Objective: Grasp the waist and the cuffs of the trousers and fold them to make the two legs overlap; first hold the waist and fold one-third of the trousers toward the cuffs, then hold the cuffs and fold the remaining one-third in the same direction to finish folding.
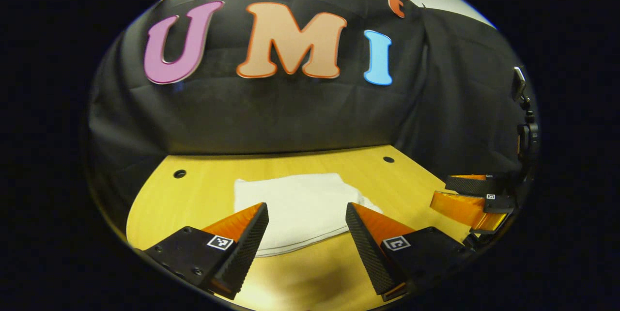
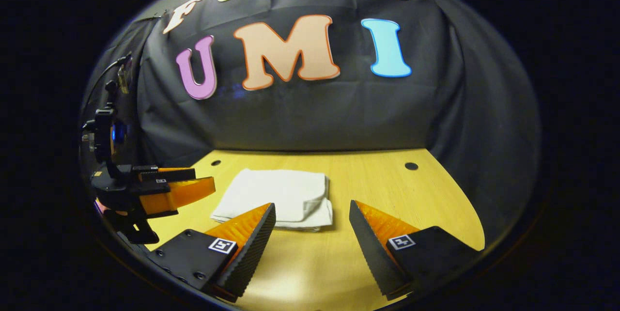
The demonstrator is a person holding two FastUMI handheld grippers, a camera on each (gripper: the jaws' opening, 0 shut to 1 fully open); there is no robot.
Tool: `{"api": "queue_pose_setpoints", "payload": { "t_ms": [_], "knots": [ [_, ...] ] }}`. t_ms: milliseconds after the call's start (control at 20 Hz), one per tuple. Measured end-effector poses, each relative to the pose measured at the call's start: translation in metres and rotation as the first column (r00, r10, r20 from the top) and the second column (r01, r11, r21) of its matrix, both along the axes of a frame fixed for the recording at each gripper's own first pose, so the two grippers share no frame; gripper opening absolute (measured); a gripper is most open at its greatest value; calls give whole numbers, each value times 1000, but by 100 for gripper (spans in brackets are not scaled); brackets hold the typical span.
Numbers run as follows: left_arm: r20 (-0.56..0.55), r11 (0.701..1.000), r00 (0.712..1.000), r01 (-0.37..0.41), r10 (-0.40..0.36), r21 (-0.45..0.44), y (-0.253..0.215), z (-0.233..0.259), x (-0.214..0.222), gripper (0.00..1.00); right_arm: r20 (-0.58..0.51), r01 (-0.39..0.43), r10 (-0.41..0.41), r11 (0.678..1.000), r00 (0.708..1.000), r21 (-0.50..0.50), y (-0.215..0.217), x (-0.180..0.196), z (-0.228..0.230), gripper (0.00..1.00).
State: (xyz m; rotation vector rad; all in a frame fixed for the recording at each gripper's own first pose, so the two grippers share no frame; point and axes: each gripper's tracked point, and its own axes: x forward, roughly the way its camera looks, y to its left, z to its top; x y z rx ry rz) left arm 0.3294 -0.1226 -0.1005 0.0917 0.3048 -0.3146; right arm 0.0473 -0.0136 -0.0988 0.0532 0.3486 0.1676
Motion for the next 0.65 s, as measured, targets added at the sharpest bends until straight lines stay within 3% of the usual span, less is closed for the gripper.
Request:
{"api": "queue_pose_setpoints", "payload": {
  "t_ms": [150,400,650],
  "knots": [
    [51,997,996,-77,78,-23,44,26,-11,95,95,-27,26,1000,995,9,23,-5,27,98],
    [37,982,983,-177,179,-62,93,33,-34,95,155,-33,29,999,987,25,46,-17,50,98],
    [26,979,979,-204,204,-26,127,29,-63,96,165,-15,8,999,986,40,57,-36,59,95]
  ]
}}
